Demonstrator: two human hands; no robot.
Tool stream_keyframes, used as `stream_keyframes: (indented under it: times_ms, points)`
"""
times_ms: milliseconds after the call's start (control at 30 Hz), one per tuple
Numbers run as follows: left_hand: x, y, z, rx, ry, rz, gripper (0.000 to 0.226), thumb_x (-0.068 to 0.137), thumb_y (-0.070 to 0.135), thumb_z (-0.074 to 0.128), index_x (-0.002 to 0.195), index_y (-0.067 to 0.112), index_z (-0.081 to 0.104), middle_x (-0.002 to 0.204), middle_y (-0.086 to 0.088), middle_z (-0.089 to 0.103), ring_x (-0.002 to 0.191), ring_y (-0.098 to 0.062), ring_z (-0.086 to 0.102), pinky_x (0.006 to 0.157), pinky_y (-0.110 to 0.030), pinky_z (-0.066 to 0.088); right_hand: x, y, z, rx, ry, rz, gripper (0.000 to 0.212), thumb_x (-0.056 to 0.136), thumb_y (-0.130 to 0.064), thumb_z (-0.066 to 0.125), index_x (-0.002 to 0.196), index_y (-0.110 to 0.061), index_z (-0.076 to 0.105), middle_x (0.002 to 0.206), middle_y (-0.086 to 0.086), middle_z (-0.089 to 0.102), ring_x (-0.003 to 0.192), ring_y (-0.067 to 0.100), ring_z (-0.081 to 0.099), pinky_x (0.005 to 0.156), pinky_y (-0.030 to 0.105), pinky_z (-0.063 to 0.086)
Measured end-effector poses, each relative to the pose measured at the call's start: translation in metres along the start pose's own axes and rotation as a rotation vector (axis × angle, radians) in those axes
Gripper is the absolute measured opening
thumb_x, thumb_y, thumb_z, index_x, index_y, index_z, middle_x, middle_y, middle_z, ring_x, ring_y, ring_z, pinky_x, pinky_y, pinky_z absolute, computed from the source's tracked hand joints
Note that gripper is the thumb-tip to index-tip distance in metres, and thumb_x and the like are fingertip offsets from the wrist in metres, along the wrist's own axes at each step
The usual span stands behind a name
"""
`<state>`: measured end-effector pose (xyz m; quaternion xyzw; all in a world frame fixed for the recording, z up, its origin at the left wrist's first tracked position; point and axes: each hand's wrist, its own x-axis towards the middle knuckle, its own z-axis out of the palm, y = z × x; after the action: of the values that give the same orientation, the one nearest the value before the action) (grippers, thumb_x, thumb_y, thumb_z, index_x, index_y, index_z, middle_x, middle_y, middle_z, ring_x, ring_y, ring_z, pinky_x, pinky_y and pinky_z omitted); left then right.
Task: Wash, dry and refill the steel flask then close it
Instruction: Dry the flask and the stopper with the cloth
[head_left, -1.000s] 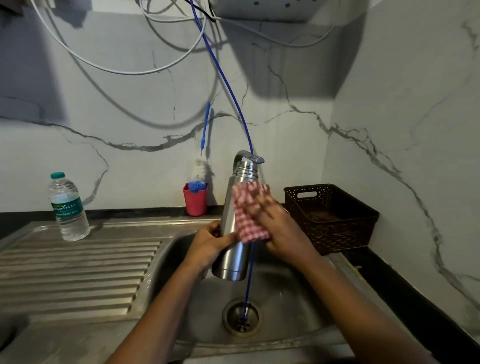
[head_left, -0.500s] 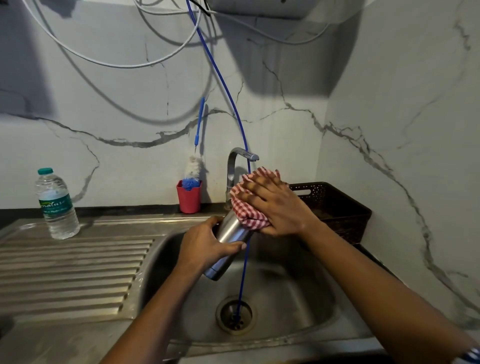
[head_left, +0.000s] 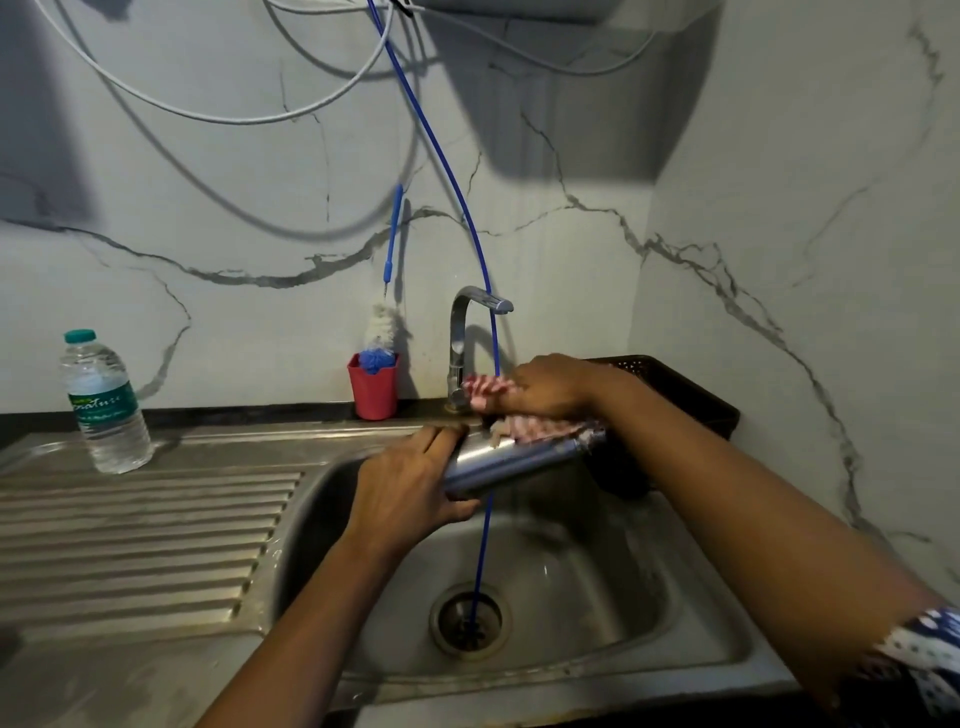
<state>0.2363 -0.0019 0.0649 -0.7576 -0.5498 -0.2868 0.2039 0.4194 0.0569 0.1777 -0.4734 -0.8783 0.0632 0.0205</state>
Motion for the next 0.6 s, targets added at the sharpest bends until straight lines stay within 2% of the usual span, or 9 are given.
stream_keyframes:
  times_ms: [33,100,167,233,300,400,500,533,600]
  points:
    - [0.0,0.0,0.0,0.013,0.01,0.018,0.079,0.05,0.055,0.084,0.117,0.02,0.06,0.099,-0.001,0.068,0.074,-0.02,0.067,0.054,-0.029,0.05,-0.002,0.006,-0.007,0.296,-0.109,0.104,0.059,0.085,-0.07,0.042,0.105,-0.019,0.063,0.105,0.001,0.061,0.1,0.022,0.057,0.089,0.031,0.04]
    - [-0.001,-0.001,0.0,0.029,0.01,0.023,0.082,0.049,0.057,0.083,0.12,0.022,0.059,0.101,0.001,0.068,0.076,-0.018,0.067,0.055,-0.029,0.051,-0.006,0.024,-0.012,0.723,-0.19,0.271,0.057,0.083,-0.067,0.048,0.101,-0.015,0.066,0.102,0.002,0.068,0.105,0.024,0.06,0.092,0.032,0.044]
    - [-0.002,0.0,0.002,0.011,-0.012,0.016,0.082,0.054,0.058,0.081,0.124,0.024,0.057,0.108,0.002,0.067,0.084,-0.018,0.066,0.061,-0.03,0.052,-0.012,0.039,-0.007,0.922,-0.18,0.34,0.057,0.084,-0.062,0.05,0.102,-0.01,0.067,0.099,0.009,0.072,0.099,0.026,0.065,0.087,0.033,0.048]
    - [-0.001,0.003,0.002,-0.039,-0.081,-0.003,0.082,0.063,0.059,0.076,0.134,0.027,0.05,0.122,0.003,0.061,0.1,-0.018,0.063,0.074,-0.032,0.051,-0.017,0.048,0.003,1.1,-0.134,0.325,0.054,0.086,-0.056,0.05,0.098,-0.006,0.066,0.091,0.012,0.073,0.084,0.024,0.068,0.082,0.033,0.052]
    - [-0.003,0.004,0.004,-0.072,-0.137,-0.028,0.083,0.069,0.062,0.07,0.14,0.031,0.04,0.133,0.008,0.052,0.112,-0.014,0.056,0.084,-0.029,0.047,-0.02,0.054,0.016,1.306,-0.06,0.299,0.054,0.088,-0.054,0.047,0.097,-0.004,0.065,0.089,0.014,0.072,0.078,0.025,0.069,0.078,0.034,0.055]
    - [-0.003,0.004,0.005,-0.143,-0.15,-0.112,0.085,0.067,0.065,0.07,0.14,0.032,0.04,0.133,0.01,0.052,0.113,-0.01,0.054,0.088,-0.025,0.044,-0.024,0.059,0.037,1.705,0.121,0.228,0.064,0.09,-0.06,0.037,0.095,-0.005,0.069,0.091,0.015,0.071,0.078,0.027,0.07,0.066,0.033,0.058]
    - [0.0,0.006,0.005,-0.263,-0.114,-0.276,0.086,0.061,0.066,0.075,0.134,0.032,0.047,0.124,0.009,0.059,0.105,-0.01,0.058,0.082,-0.022,0.043,-0.02,0.05,0.061,2.025,0.385,0.053,0.053,0.082,-0.061,0.047,0.098,-0.017,0.073,0.102,0.01,0.07,0.092,0.026,0.068,0.07,0.036,0.057]
    - [0.0,0.007,0.005,-0.301,-0.101,-0.327,0.086,0.059,0.065,0.076,0.133,0.032,0.048,0.122,0.008,0.061,0.104,-0.011,0.059,0.08,-0.023,0.044,-0.019,0.04,0.069,2.066,0.453,0.019,0.051,0.079,-0.06,0.049,0.102,-0.02,0.071,0.104,0.009,0.07,0.096,0.025,0.066,0.073,0.035,0.055]
    - [0.001,0.008,0.005,-0.377,-0.075,-0.416,0.087,0.056,0.063,0.079,0.131,0.029,0.051,0.119,0.006,0.064,0.102,-0.014,0.061,0.077,-0.024,0.046,-0.018,0.016,0.084,2.077,0.493,0.026,0.049,0.087,-0.054,0.041,0.112,-0.018,0.063,0.106,0.01,0.068,0.099,0.024,0.063,0.08,0.038,0.052]
